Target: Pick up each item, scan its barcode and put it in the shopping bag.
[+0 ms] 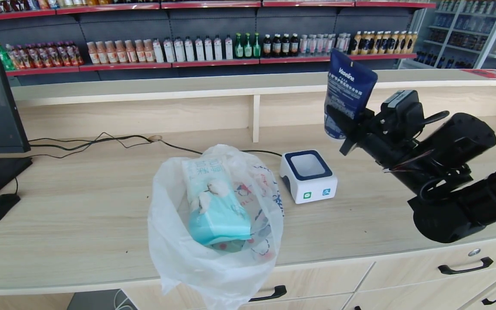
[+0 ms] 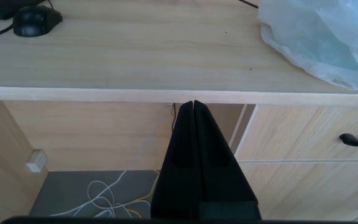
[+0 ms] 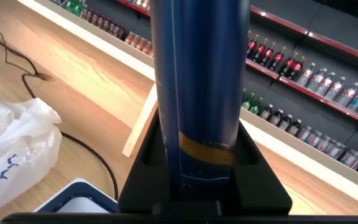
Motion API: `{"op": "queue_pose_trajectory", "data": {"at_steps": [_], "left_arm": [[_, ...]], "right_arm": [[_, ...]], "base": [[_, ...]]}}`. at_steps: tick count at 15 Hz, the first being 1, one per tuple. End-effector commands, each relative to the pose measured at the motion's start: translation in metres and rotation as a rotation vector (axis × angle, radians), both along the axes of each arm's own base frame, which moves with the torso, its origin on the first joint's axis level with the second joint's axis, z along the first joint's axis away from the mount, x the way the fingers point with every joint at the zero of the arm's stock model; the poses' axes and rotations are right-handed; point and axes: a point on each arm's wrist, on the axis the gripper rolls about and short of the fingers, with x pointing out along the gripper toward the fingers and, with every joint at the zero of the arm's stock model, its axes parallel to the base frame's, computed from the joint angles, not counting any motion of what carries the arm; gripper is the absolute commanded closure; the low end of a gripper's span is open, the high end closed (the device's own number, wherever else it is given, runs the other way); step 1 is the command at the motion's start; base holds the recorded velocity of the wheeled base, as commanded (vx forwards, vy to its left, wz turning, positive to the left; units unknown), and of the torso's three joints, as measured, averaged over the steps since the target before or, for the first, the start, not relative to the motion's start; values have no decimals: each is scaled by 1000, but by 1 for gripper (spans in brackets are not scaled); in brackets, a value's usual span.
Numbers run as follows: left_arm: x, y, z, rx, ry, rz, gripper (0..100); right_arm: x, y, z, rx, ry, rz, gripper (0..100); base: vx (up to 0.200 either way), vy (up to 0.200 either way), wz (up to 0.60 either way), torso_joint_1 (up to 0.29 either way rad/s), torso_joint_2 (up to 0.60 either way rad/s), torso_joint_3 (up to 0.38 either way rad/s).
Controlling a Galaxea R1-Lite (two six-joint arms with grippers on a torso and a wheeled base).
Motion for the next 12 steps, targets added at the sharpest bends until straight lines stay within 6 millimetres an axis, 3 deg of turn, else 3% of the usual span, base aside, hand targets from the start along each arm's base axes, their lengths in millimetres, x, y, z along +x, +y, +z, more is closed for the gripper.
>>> {"op": "queue_pose_trajectory", "data": {"at_steps": [1, 3, 6, 10, 12], "left_arm": [[0, 0, 0, 0, 0, 0, 100], [0, 0, 0, -2, 1, 0, 100], [0, 0, 0, -2, 0, 0, 100], [0, 0, 0, -2, 0, 0, 100], [0, 0, 0, -2, 0, 0, 100]], "right_arm": [[-18, -7, 2, 51, 55, -11, 100], [-32, -13, -8, 139, 158, -103, 100], [-35, -14, -12, 190, 201, -134, 100], [-41, -21, -14, 188, 215, -152, 100], [-40, -24, -14, 190, 213, -161, 100]], "base": [[0, 0, 0, 0, 0, 0], [-200, 0, 0, 0, 0, 2], [-200, 0, 0, 1, 6, -4], [0, 0, 0, 0, 0, 0], [0, 200, 0, 7, 7, 2]]}}
